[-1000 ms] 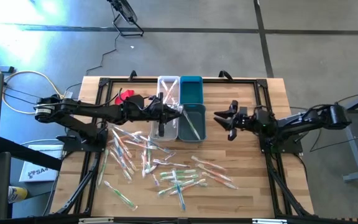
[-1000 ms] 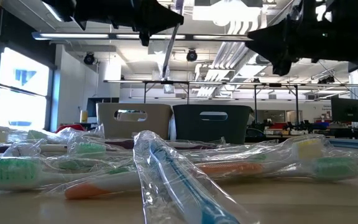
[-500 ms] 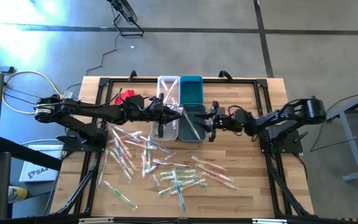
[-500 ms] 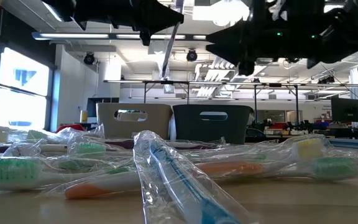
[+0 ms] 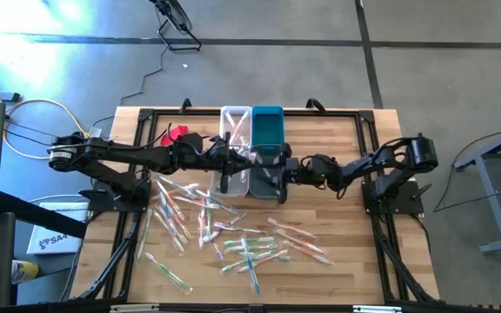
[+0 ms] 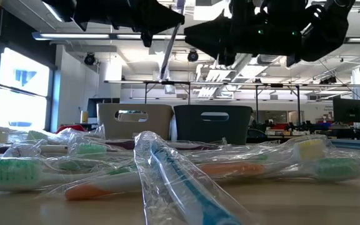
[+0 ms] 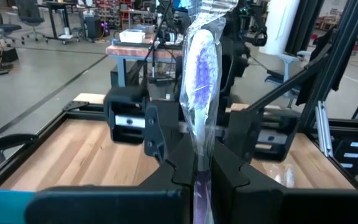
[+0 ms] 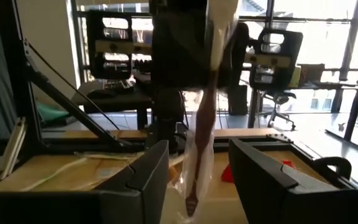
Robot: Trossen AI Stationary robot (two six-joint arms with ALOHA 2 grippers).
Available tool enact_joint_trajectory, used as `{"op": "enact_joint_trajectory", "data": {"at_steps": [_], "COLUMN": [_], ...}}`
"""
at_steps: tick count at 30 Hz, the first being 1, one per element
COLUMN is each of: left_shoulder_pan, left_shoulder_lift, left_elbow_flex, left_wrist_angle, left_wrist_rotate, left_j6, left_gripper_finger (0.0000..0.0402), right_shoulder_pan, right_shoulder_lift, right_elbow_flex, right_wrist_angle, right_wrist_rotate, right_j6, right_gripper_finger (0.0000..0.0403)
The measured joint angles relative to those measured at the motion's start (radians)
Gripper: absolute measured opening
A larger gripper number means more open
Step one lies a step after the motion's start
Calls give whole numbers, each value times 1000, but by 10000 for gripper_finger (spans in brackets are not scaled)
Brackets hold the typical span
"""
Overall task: Pick & Place Toothbrushes
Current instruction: Put the violet toothbrush into the light blue bin
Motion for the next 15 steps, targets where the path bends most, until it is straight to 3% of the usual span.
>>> {"op": "enact_joint_trajectory", "data": {"at_steps": [8, 15], "left_shoulder_pan": [0, 0], "left_shoulder_lift": [8, 20], "left_elbow_flex": [0, 2], "left_wrist_angle": [-5, 7], "left_wrist_rotate": [6, 6], "left_j6": [-2, -8], "left_gripper_finger": [13, 13], "right_shoulder_pan": [-4, -12], "right_shoulder_lift": [0, 0], "right_elbow_flex": [41, 66], "right_wrist_angle": [-31, -88], "right_wrist_rotate": [-1, 11], "right_j6": [0, 5], "right_gripper_finger": [222, 228]}}
